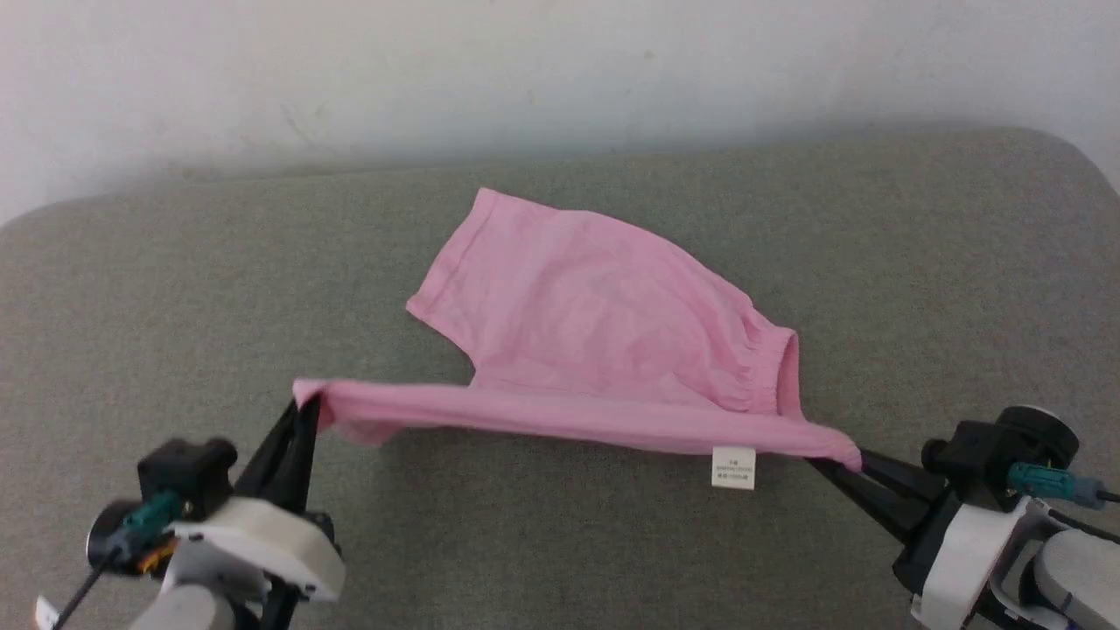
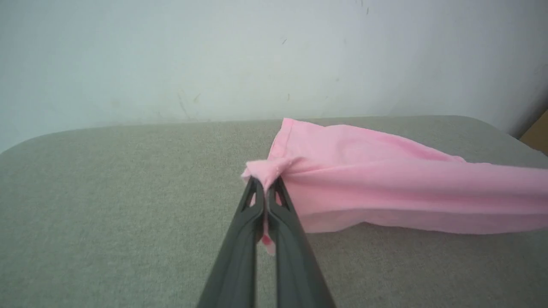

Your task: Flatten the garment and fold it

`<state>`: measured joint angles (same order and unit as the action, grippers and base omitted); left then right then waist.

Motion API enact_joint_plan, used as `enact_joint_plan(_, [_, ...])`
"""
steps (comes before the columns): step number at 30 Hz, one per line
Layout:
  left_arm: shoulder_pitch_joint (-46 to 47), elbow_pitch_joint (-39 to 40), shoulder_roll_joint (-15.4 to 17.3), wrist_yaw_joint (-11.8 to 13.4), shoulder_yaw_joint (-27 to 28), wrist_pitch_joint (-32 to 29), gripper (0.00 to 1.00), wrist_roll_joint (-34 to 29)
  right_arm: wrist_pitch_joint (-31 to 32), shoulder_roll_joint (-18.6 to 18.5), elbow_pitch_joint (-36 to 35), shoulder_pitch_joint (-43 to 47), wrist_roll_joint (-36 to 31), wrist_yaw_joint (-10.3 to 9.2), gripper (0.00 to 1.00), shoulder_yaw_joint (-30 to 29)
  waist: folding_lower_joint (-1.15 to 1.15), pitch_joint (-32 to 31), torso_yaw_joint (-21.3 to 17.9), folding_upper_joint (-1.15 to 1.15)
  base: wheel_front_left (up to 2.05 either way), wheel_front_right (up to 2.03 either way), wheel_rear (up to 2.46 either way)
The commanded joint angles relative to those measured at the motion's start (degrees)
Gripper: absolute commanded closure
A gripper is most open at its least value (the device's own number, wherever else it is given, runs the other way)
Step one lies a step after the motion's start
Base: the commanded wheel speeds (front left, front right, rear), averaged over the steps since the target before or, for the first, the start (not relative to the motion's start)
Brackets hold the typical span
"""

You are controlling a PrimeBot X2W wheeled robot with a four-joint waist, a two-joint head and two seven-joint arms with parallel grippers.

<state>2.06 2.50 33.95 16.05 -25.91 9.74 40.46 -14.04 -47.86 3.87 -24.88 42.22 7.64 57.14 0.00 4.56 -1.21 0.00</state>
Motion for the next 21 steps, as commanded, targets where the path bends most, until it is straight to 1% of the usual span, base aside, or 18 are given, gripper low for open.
enact_joint_plan(1, [5.47,-1.71,-0.10,-1.23,-0.67,-0.81,1.00,-1.72,0.64,0.86,0.55,-0.33,-1.28,-0.15,1.00,-2.07,0.00,2.77,-1.49,0.00,0.00,0.00,0.00])
enact_joint_plan(4, [13.86,-4.76,-0.93,-3.14,-2.37,-2.51,1.00,-4.20,1.61,2.63,1.68,-2.17,-2.75,-0.15,1.00,-5.07,0.00,6.41,-3.06,0.00,0.00,0.00,0.00])
enact_joint_plan(5, [13.86,-4.76,-0.93,-3.14,-2.37,-2.51,1.00,-4.20,1.61,2.63,1.68,-2.17,-2.75,-0.15,1.00,-5.07,0.00,6.41,-3.06,0.00,0.00,0.00,0.00])
enact_joint_plan(6, [16.72,-5.93,-1.40,-3.66,-2.73,-2.93,1.00,-4.87,1.86,3.20,2.13,-3.04,-3.39,-0.15,1.00,-5.97,0.00,7.86,-3.59,0.00,0.00,0.00,0.00])
enact_joint_plan(13, [35.70,-17.25,-4.48,-7.41,-4.92,-5.43,1.00,-9.12,2.13,8.43,7.49,-10.48,-6.75,-0.15,1.00,-10.37,0.00,17.64,-6.92,0.00,0.00,0.00,0.00])
enact_joint_plan(17, [45.44,-26.00,-6.96,-9.82,-6.76,-6.57,1.00,-11.26,3.23,11.49,11.49,-15.15,-8.04,-0.15,1.00,-10.12,0.00,21.98,-8.78,0.00,0.00,0.00,0.00])
enact_joint_plan(19, [49.11,-31.02,-8.08,-11.16,-7.74,-7.41,1.00,-11.88,3.77,13.07,13.33,-17.67,-8.07,-0.15,1.00,-9.26,0.00,23.55,-9.70,0.00,0.00,0.00,0.00])
enact_joint_plan(21, [52.09,-36.09,-8.64,-11.88,-8.77,-7.90,1.00,-13.04,3.85,14.85,15.41,-19.93,-7.35,-0.15,1.00,-8.54,0.00,24.75,-10.58,0.00,0.00,0.00,0.00])
